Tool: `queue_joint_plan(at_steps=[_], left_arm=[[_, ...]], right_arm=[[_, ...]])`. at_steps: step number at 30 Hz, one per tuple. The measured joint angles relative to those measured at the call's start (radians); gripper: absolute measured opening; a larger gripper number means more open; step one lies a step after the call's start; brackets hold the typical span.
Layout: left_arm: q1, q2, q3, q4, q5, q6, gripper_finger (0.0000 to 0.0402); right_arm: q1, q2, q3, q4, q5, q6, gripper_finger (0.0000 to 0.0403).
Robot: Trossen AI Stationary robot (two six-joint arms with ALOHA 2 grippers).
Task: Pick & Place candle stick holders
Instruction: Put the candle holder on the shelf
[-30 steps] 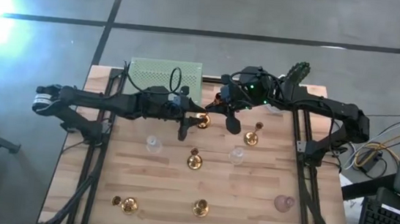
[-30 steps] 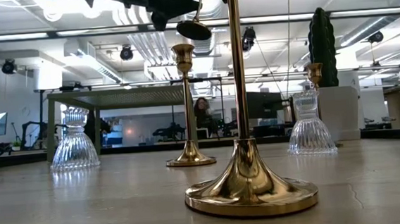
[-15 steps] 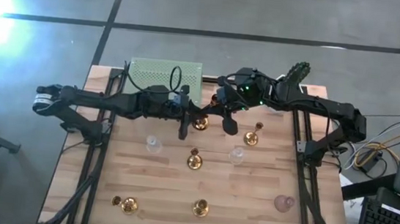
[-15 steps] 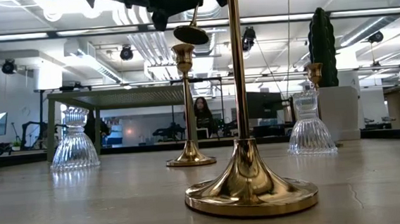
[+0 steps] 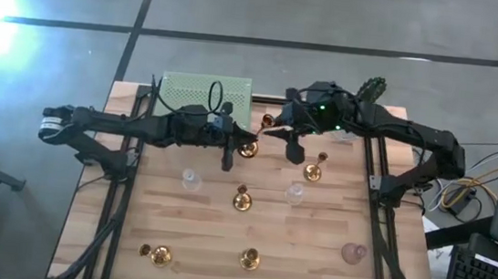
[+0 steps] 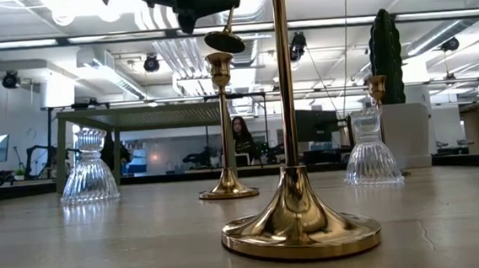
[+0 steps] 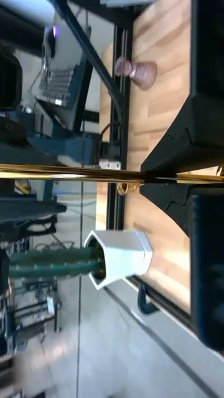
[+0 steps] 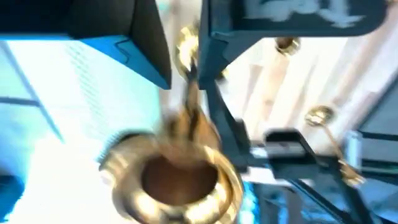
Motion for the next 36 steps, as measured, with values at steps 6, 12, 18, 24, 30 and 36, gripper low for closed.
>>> queue_joint_plan(at_steps=[6, 12, 18, 24, 30, 36], left_arm=[[0.011, -0.013, -0.001, 0.001, -0.203, 0.072, 0.0018], [0.111, -0.010, -0.028, 0.077, -0.334, 0.091, 0.0018], [0.260, -0.013, -0.083, 0.230, -0.335, 0.050, 0.0018], [0.384, -0.013, -0.133, 0.287, -0.301, -0.034, 0.0018], [0.433, 0.025, -0.238, 0.546, -0.231, -0.059, 0.0018], [0.468, 0.099, -0.274, 0.643, -0.232, -0.016, 0.0018]], right_arm=[[-0.002, -0.065, -0.002, -0.188, 0.121, 0.031, 0.0131], [-0.003, -0.136, -0.096, -0.208, 0.188, 0.132, 0.0136], [-0.004, -0.288, -0.308, -0.077, 0.239, 0.196, 0.0113], [-0.004, -0.466, -0.500, 0.109, 0.259, 0.261, 0.0090], [-0.005, -0.599, -0.623, 0.177, 0.268, 0.277, 0.0073], [-0.005, -0.676, -0.684, 0.184, 0.268, 0.277, 0.0064]])
